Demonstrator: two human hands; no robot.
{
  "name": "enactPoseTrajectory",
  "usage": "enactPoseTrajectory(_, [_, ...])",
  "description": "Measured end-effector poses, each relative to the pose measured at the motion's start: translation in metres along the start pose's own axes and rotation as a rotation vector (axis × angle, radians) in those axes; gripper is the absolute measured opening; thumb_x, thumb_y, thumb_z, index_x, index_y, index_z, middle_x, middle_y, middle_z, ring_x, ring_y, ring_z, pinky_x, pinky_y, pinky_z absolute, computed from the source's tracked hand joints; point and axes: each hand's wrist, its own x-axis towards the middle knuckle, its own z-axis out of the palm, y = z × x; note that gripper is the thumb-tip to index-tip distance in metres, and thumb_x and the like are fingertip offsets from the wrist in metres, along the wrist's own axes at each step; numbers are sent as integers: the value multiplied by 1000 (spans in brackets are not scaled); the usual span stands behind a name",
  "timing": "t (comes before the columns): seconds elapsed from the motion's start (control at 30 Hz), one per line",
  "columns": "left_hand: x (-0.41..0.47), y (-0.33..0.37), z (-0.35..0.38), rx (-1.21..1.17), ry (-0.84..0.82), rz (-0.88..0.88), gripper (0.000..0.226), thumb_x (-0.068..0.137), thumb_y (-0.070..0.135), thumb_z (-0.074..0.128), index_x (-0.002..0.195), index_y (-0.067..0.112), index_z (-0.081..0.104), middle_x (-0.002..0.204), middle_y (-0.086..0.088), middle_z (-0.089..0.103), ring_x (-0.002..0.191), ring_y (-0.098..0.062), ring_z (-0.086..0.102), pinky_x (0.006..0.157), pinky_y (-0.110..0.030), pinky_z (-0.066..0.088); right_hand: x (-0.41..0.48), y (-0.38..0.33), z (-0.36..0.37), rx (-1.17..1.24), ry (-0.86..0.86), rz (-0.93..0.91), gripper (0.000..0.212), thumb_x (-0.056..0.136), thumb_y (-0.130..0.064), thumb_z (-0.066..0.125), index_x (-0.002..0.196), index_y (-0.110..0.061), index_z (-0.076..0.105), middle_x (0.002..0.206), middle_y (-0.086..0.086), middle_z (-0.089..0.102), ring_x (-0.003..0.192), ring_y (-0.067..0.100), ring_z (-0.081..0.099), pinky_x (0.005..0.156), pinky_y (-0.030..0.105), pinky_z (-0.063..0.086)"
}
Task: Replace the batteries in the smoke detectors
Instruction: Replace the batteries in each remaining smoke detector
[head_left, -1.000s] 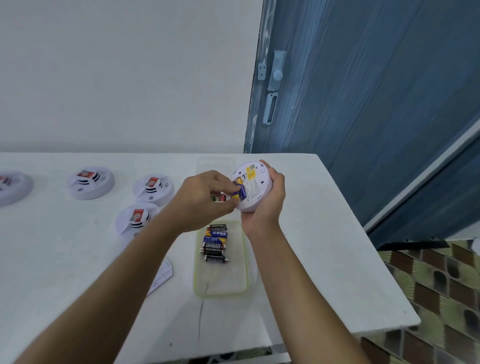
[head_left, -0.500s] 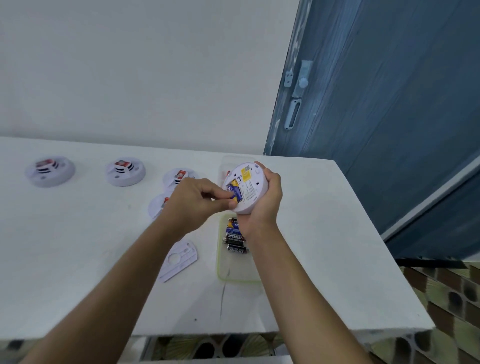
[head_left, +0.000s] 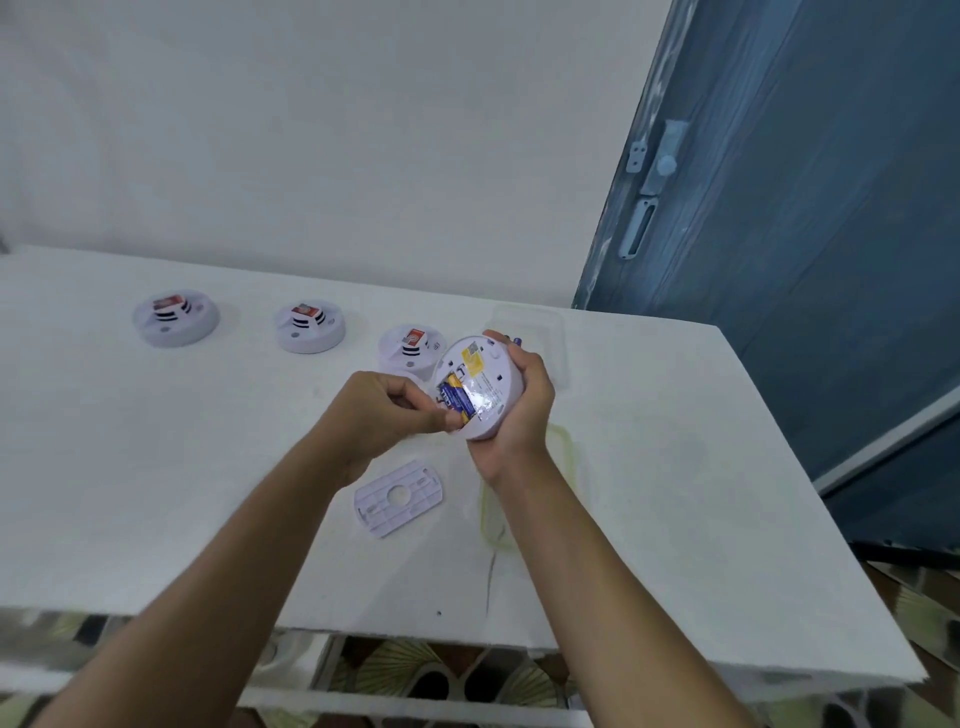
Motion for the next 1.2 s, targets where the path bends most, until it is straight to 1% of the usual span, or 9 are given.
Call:
enactPoseTrajectory(0.13, [-2,-15,-12,458,131,12,39,62,44,88,70,11,70,67,-2,67,61,-10,54,56,-21,40,4,19,2,-157,50,-45,27,84,-35,57,102,-18,67,103,10,66,100,28,64,79,38,53])
enactPoseTrajectory(0.23, [-9,-21,-19,734,58,23,28,72,42,82,80,19,69,80,7,67,76,-11,60,59,-16,39,7,26,2,-176,101,-34,35,76,-39,58,104,-21,68,108,10,66,104,28,63,81,38,52])
enactPoseTrajectory(0.37, [-18,-32,-19,997,-124,-49,66,69,55,80,122,19,62,117,4,61,98,-11,53,76,-20,40,12,26,0,-151,86,-11,30,84,-38,59,108,-22,67,108,7,67,101,25,63,78,34,53])
enactPoseTrajectory(0.47, [-22,-41,-16,1074,-122,-31,67,70,53,80,124,18,60,117,1,58,101,-14,50,81,-23,43,14,24,0,-126,84,3,23,97,-32,49,106,-22,67,104,5,68,98,24,64,77,33,54])
enactPoseTrajectory(0.73, [-20,-52,-22,821,-95,-159,57,69,40,84,106,27,43,102,4,60,85,-14,56,72,-30,52,15,20,6,-96,94,5,24,100,-33,45,105,-24,67,98,4,67,94,22,63,72,31,53])
enactPoseTrajectory(0.83, [-20,-50,-25,737,-94,-122,38,83,29,73,111,26,47,98,6,64,85,-14,59,68,-25,49,15,19,6,-83,93,7,23,99,-33,45,103,-24,67,96,3,67,92,21,63,71,30,53])
enactPoseTrajectory(0.9, [-18,-47,-30,681,-45,-50,19,89,25,63,107,24,57,96,4,65,86,-19,60,73,-31,49,15,18,6,-62,95,8,23,99,-32,46,100,-24,67,91,1,69,89,20,64,70,30,53])
enactPoseTrajectory(1.07, [-17,-31,-33,73,177,91,17,90,16,55,95,24,69,85,0,67,75,-20,56,62,-29,42,15,14,6,-11,61,5,23,99,-31,45,99,-23,66,77,-7,73,84,17,65,67,27,52])
enactPoseTrajectory(1.2, [-18,-10,-24,-280,212,149,37,102,10,44,114,40,62,107,18,67,102,-21,67,81,-40,58,15,11,8,17,23,26,22,97,-32,47,100,-22,66,79,-5,73,85,18,64,70,28,51])
